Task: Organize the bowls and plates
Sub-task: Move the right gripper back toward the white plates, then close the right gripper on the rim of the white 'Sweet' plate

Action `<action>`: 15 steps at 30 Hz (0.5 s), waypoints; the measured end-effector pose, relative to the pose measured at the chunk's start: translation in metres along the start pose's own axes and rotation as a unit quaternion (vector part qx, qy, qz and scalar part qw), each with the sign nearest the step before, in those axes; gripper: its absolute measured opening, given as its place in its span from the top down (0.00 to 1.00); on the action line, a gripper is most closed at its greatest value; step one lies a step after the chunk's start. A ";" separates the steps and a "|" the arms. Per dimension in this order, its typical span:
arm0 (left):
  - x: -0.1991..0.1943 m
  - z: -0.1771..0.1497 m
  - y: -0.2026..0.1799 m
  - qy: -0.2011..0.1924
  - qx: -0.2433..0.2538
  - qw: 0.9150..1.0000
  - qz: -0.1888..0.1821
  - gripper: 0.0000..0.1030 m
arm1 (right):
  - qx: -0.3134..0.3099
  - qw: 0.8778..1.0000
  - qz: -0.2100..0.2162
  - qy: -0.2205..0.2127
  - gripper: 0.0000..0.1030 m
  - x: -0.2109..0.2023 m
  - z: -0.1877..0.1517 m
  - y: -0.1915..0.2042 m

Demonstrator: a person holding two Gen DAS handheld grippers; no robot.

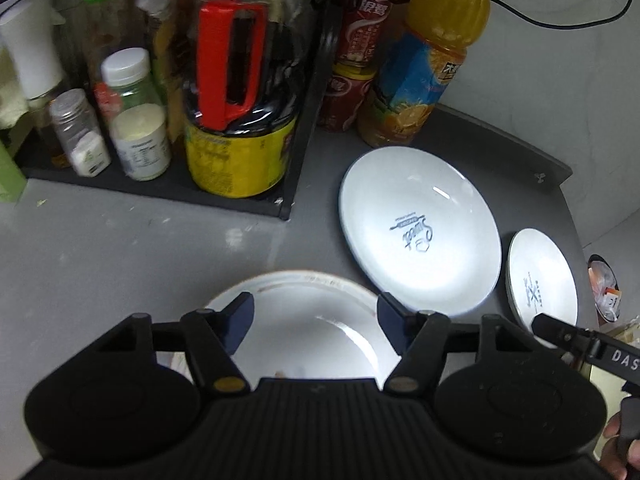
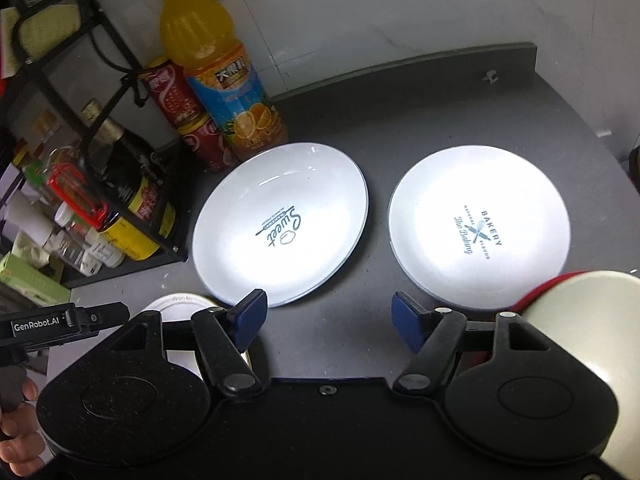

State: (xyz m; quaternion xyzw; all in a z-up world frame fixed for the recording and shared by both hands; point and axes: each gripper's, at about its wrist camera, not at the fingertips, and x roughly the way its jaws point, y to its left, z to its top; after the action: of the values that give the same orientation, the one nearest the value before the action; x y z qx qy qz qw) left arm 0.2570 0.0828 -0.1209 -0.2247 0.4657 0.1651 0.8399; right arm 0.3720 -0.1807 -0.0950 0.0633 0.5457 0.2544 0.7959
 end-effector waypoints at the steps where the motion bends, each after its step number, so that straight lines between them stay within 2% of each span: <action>1: 0.004 0.002 -0.001 -0.002 0.000 1.000 -0.002 0.36 | 0.006 1.000 0.002 0.003 0.37 0.004 0.001 -0.001; 11: 0.047 0.024 -0.009 -0.002 0.005 1.000 -0.017 0.37 | 0.051 0.998 -0.007 0.025 0.42 0.041 0.007 -0.011; 13: 0.056 0.025 -0.010 0.000 0.005 1.000 -0.020 0.37 | 0.058 0.998 -0.004 0.030 0.47 0.049 0.008 -0.012; 15: 0.064 0.027 -0.012 0.005 0.000 1.000 -0.026 0.38 | 0.064 0.997 -0.003 0.030 0.47 0.055 0.009 -0.013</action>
State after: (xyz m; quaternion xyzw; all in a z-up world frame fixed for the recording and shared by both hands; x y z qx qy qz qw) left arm 0.3147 0.0916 -0.1606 -0.2376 0.4640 0.1416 0.8415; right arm 0.3993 -0.1642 -0.1419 0.1048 0.5848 0.2180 0.7743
